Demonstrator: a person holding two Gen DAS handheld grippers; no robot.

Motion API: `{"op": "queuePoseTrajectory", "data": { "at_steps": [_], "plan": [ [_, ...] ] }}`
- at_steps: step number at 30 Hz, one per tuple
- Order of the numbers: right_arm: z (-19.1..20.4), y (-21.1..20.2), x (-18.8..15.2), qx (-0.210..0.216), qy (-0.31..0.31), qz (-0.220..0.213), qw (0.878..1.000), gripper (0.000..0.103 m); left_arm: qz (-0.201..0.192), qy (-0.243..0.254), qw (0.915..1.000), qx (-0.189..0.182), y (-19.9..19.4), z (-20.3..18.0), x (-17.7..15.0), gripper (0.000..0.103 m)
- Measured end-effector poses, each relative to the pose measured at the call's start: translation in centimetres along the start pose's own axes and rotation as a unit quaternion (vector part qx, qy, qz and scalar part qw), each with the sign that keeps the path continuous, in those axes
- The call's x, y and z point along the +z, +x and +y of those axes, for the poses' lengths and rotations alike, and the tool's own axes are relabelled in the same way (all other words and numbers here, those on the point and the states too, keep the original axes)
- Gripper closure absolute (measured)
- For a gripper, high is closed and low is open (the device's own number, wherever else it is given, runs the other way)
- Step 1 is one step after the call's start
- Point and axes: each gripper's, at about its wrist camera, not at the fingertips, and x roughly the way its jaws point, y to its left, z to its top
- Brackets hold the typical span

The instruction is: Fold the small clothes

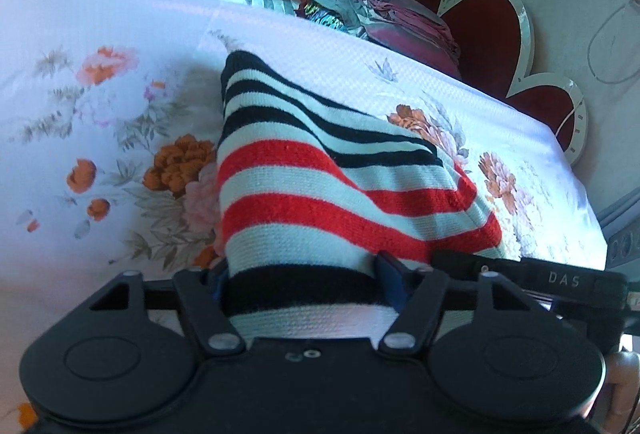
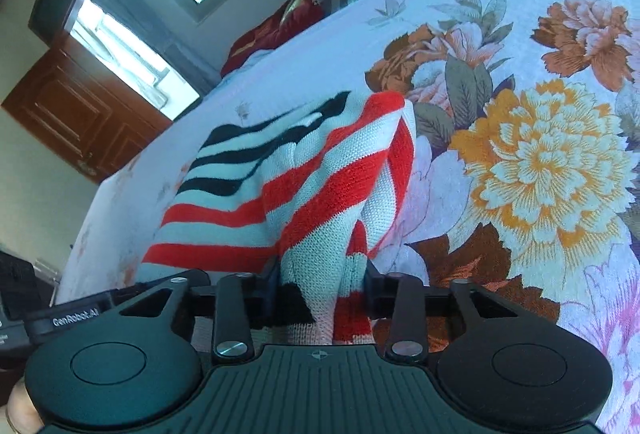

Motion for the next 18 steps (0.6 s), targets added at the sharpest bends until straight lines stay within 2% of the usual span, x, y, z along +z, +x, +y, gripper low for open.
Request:
{"op": "queuePoseTrajectory", "data": {
  "at_steps": [2, 4, 11, 18],
  "plan": [
    [0.4, -0.4, 0.0, 0.006, 0.005, -0.007, 1.000, 0.067, -0.009, 0.007, 0.9999, 0.003, -0.7, -0.3, 0.1, 0.050],
    [0.9, -0.7, 0.2, 0.015, 0.012, -0.012, 1.000, 0.068, -0.016, 0.013, 0.9998, 0.002, -1.6, -0.4, 0.2, 0.054],
    [5.0, -1.1, -0.5, 0.049, 0.011, -0.027, 0.998, 0.070, -0.039, 0.031, 0.9987, 0.003, -5.6, 0.3, 0.4, 0.055],
    [13.0, 1.3, -2.0, 0.057, -0.011, -0.041, 0.997, 0.070, -0.069, 0.028, 0.9972, -0.002, -11.3, 6.4, 1.0, 0.055]
  ]
}}
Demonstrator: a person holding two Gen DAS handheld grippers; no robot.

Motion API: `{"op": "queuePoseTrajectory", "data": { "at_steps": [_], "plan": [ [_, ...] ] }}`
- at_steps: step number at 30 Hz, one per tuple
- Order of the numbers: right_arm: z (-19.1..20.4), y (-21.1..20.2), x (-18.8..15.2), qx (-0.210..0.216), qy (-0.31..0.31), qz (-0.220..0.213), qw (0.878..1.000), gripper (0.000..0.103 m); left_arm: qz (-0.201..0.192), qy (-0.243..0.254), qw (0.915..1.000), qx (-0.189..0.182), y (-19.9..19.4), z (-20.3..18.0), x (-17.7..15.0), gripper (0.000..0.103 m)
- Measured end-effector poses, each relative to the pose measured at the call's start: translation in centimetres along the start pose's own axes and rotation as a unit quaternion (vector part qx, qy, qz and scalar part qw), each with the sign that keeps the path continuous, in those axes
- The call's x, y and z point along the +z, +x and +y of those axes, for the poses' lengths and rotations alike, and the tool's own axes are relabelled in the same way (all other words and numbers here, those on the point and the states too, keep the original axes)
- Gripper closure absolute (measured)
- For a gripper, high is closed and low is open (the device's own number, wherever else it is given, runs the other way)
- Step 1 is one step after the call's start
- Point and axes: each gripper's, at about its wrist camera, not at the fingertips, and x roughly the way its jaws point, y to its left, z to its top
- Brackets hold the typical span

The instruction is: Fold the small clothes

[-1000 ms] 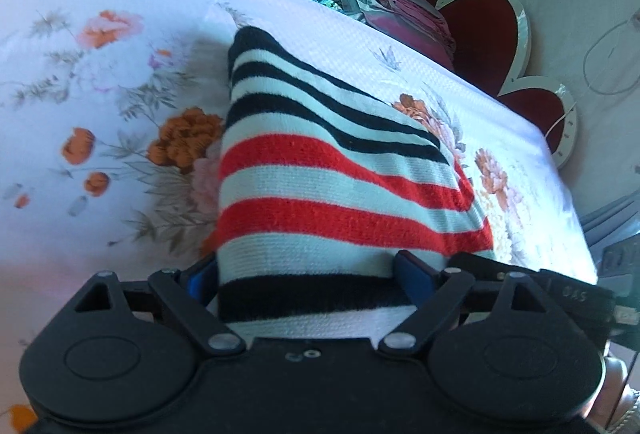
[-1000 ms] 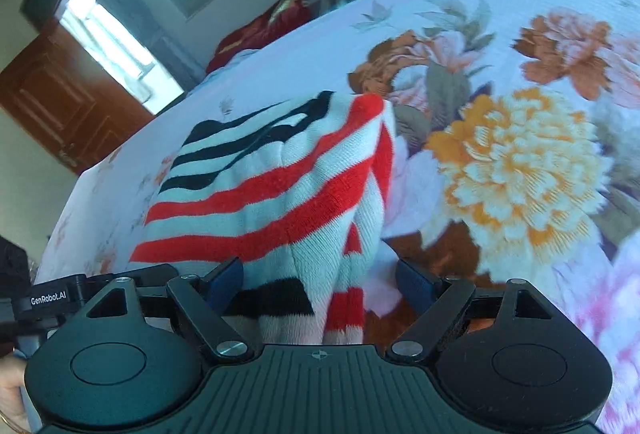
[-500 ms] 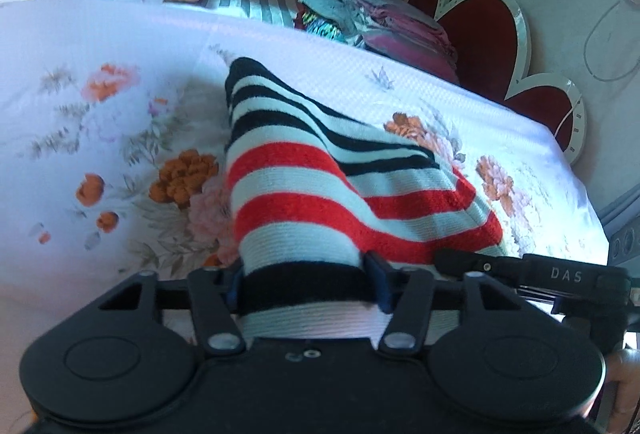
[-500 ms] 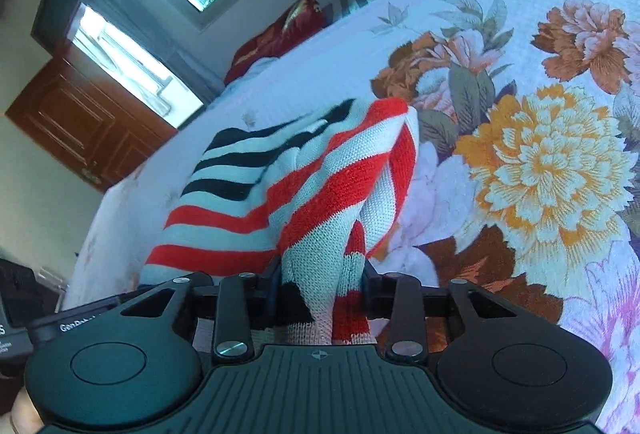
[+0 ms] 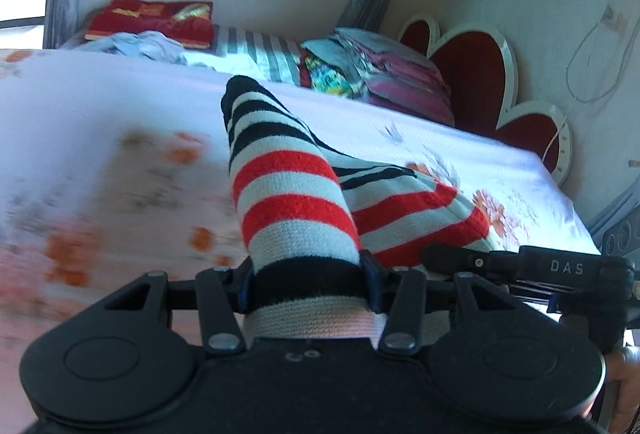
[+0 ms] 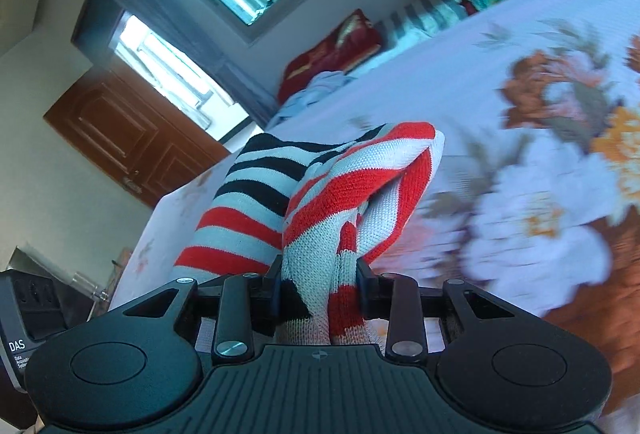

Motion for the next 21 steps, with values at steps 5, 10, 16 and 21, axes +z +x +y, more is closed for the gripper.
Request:
{"op": "queuePoseTrajectory", "data": {
  "at_steps": [5, 10, 16, 21],
  "plan": [
    [6.9, 4.3, -2.9, -0.011, -0.008, -0.012, 1.000, 0.070, -0.010, -0.002, 0.9998, -0.016, -3.9, 7.6, 0.6, 0.055],
    [13.0, 10.3, -5.6, -0.013, -0.008, -0.015, 1.000, 0.070, -0.011, -0.006, 0.9999, -0.011, -7.1, 15.5, 1.3, 0.055],
    [17.3, 17.4, -7.3, -0.010, -0.024, -0.003, 1.000, 0.070, -0.018, -0.013, 0.9996, 0.015, -8.8, 22.4, 1.9, 0.055],
    [17.2, 22.5, -8.3, -0.019, -0.030, 0.025, 0.999, 0.070, -0.019, -0.029, 0.9986, 0.039, -8.2, 26.7, 0.7, 0.055]
  ]
}}
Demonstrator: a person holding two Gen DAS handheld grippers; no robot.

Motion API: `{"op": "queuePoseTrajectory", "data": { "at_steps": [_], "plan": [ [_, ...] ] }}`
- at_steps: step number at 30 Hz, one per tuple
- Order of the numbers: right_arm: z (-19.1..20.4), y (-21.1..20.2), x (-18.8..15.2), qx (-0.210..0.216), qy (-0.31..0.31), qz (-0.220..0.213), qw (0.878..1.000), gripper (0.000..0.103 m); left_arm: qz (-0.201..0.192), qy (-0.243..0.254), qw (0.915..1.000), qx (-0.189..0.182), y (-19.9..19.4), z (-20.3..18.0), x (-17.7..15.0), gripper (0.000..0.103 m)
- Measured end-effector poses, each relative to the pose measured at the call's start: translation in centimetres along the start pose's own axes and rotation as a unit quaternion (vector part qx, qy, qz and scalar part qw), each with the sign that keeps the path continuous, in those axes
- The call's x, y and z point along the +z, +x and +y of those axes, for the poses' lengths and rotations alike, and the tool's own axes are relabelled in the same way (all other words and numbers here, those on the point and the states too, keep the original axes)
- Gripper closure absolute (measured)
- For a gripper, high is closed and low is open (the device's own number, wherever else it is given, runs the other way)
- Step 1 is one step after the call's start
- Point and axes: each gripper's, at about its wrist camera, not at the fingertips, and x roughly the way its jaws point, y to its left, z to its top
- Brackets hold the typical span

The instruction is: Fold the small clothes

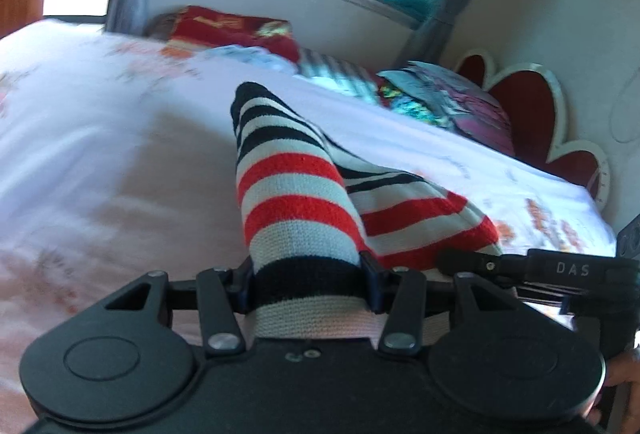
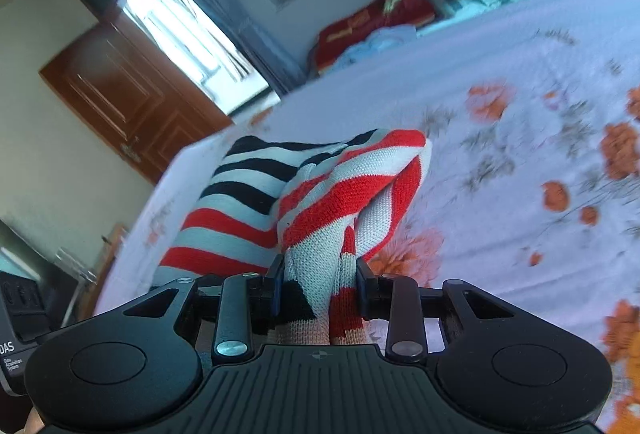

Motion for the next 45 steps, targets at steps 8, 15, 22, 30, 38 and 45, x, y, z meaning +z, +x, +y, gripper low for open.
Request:
{"op": "queuePoseTrajectory", "data": {
  "at_steps": [8, 15, 22, 30, 38, 45],
  "plan": [
    [-3.9, 1.2, -0.7, -0.008, 0.039, 0.020, 0.999, 0.064, -0.002, 0.013, 0.9994, 0.033, 0.8, 1.8, -1.7, 0.024],
    [-2.8, 0.1, 1.4, -0.028, 0.043, -0.010, 0.999, 0.061, -0.022, 0.022, 0.9982, 0.052, -0.9, 1.7, -0.3, 0.026],
    [-2.8, 2.5, 2.7, -0.117, 0.026, -0.005, 0.993, 0.061, 0.013, -0.011, 0.9983, 0.056, 2.2, 2.1, 0.3, 0.017],
    [-1.7, 1.6, 2.6, -0.131, -0.004, -0.010, 0.991, 0.056, 0.024, -0.013, 0.9968, 0.075, 2.1, 1.9, 0.7, 0.015],
    [3.3, -3.4, -1.0, -0.101, -0.070, -0.035, 0.992, 0.056, 0.035, 0.018, 0.9962, 0.078, -0.7, 0.4, -0.6, 0.015],
    [4.4, -5.1, -5.4, -0.124, -0.109, -0.027, 0.986, 0.056, 0.049, 0.021, 0.9964, 0.066, -2.8, 0.7, -3.7, 0.013]
  ]
}}
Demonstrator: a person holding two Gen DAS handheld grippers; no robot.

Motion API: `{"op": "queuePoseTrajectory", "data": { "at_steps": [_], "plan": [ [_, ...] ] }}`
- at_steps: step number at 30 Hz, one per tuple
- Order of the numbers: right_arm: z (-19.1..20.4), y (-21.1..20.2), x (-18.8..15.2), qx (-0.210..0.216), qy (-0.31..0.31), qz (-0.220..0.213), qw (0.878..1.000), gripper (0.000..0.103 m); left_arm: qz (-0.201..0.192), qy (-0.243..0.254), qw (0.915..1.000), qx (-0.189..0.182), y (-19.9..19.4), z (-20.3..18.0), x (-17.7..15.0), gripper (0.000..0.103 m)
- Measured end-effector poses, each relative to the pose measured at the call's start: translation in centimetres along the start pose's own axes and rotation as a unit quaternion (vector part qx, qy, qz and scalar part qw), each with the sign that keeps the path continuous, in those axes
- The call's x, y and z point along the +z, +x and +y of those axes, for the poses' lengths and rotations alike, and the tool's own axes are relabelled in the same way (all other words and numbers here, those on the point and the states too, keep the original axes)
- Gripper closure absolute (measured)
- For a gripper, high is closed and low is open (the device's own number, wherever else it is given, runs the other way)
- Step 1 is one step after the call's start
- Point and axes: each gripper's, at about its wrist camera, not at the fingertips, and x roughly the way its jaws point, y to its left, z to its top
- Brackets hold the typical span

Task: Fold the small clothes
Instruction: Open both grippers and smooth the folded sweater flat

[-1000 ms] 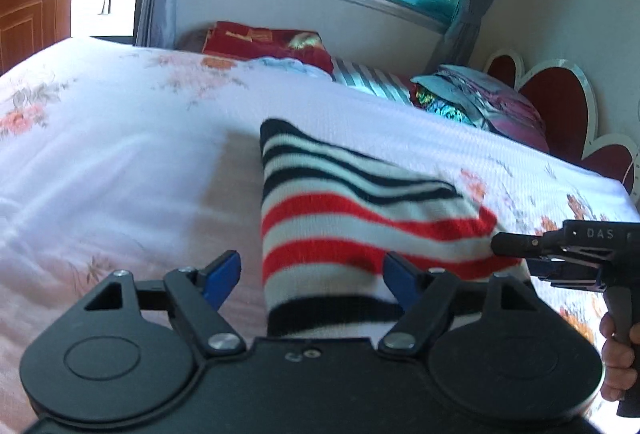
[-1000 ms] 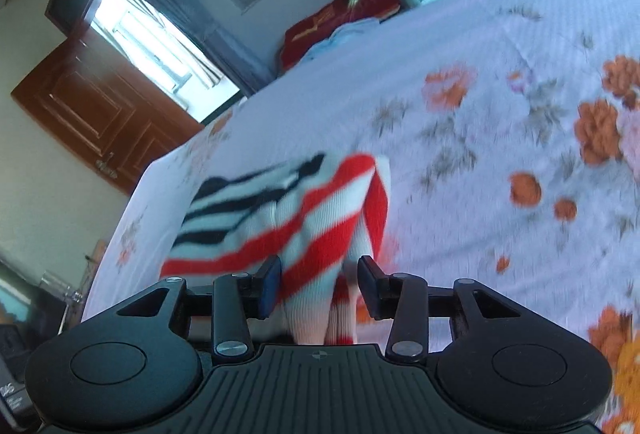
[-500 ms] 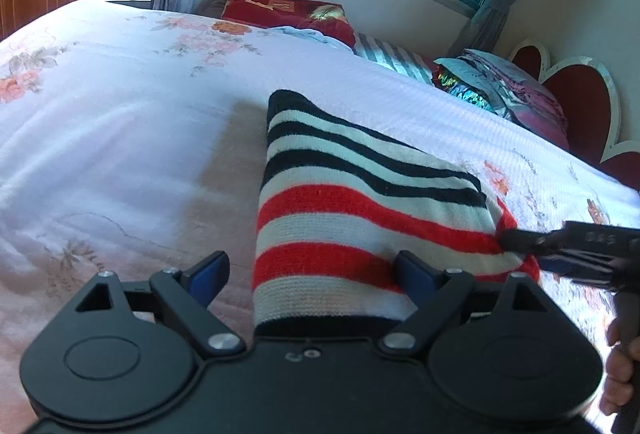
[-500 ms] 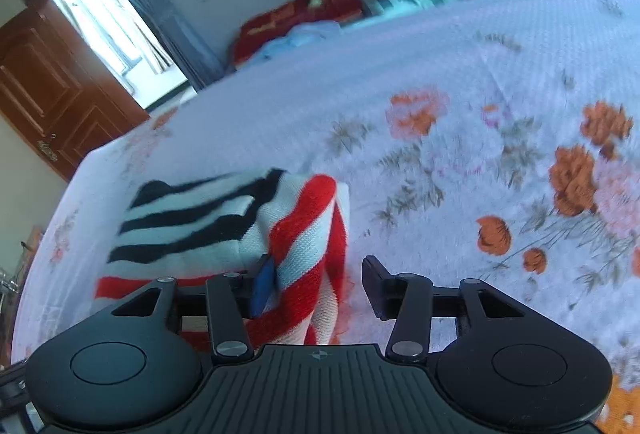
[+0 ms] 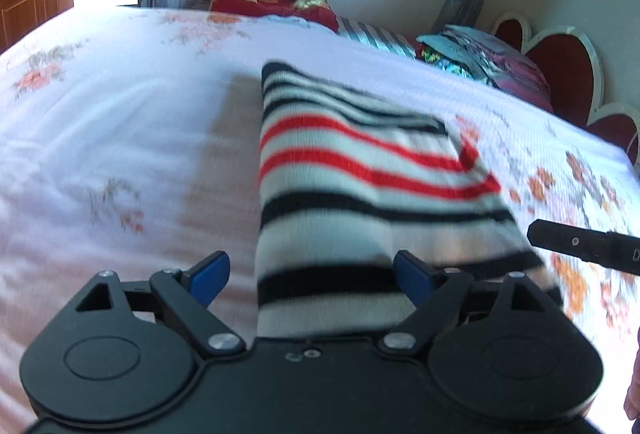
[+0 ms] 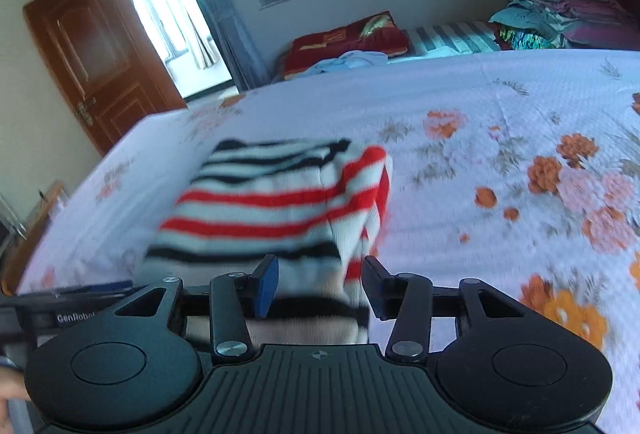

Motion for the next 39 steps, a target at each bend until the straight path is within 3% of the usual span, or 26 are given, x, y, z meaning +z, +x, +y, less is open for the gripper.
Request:
{"op": "queuePoseTrajectory", "data": {
  "at_steps": [2, 6, 10, 13, 17, 21, 27, 33, 39],
  "plan": [
    [-0.2, 0.8, -1.1, -0.048, -0.018, 0.012, 0.999, 0.058, 0.007, -0.011, 0.9999, -0.006, 0.4, 0.2, -0.5, 0.012],
    [-1.9, 2.0, -2.0, -0.041, 0.052, 0.035, 0.997, 0.058, 0.009, -0.018, 0.9998, -0.004, 0.6, 0.3, -0.4, 0.011],
    [-0.2, 0.5, -2.5, -0.057, 0.024, 0.014, 0.998, 0.058, 0.016, -0.016, 0.9997, 0.000, 0.4, 0.2, -0.2, 0.009],
    [-0.5, 1.8, -4.0, -0.071, 0.024, 0.049, 0.996, 0.058, 0.022, -0.017, 0.9996, 0.008, 0.5, 0.0, -0.2, 0.005],
    [-0.6, 1.8, -4.6, -0.087, 0.027, 0.044, 0.995, 0.045, 0.034, -0.013, 0.9990, 0.028, 0.7, -0.2, -0.1, 0.000],
    [-0.7, 2.0, -4.5, -0.092, 0.026, 0.050, 0.994, 0.041, 0.043, -0.004, 0.9978, 0.050, 0.9, -0.6, 0.1, 0.000],
    [-0.5, 2.3, -4.5, -0.104, 0.019, 0.051, 0.993, 0.037, -0.002, 0.084, 0.9893, 0.119, -0.3, -3.8, -0.7, 0.000],
    [-0.3, 2.3, -4.5, -0.110, 0.010, 0.051, 0.993, 0.034, -0.005, 0.073, 0.9859, 0.151, -0.8, -4.5, -1.1, 0.000],
    [-0.4, 2.4, -4.7, -0.121, 0.010, 0.045, 0.992, 0.026, 0.014, 0.065, 0.9855, 0.156, -0.8, -4.5, -1.3, 0.001]
  ]
}}
